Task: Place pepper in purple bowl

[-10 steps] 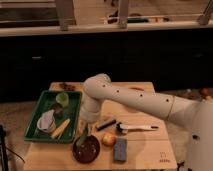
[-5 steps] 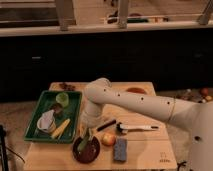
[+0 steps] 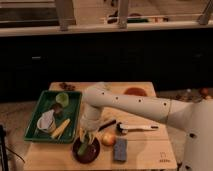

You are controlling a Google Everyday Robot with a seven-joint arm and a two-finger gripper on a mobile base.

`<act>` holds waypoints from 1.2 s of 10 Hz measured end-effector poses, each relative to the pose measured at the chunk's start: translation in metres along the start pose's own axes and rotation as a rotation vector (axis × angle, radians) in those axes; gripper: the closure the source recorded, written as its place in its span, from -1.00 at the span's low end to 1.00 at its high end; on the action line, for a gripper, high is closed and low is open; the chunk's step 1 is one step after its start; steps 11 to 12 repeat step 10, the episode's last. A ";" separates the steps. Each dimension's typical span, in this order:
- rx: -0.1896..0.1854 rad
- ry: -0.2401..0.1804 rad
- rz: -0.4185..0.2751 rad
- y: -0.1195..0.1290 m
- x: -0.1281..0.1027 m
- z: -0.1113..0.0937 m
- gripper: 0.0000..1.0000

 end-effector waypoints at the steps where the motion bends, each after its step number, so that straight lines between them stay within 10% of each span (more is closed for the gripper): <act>1: -0.002 -0.004 -0.003 0.000 -0.001 0.001 -0.09; 4: -0.004 -0.010 -0.012 0.000 -0.002 0.003 -0.57; 12: -0.004 -0.008 -0.023 -0.002 -0.004 0.001 -0.60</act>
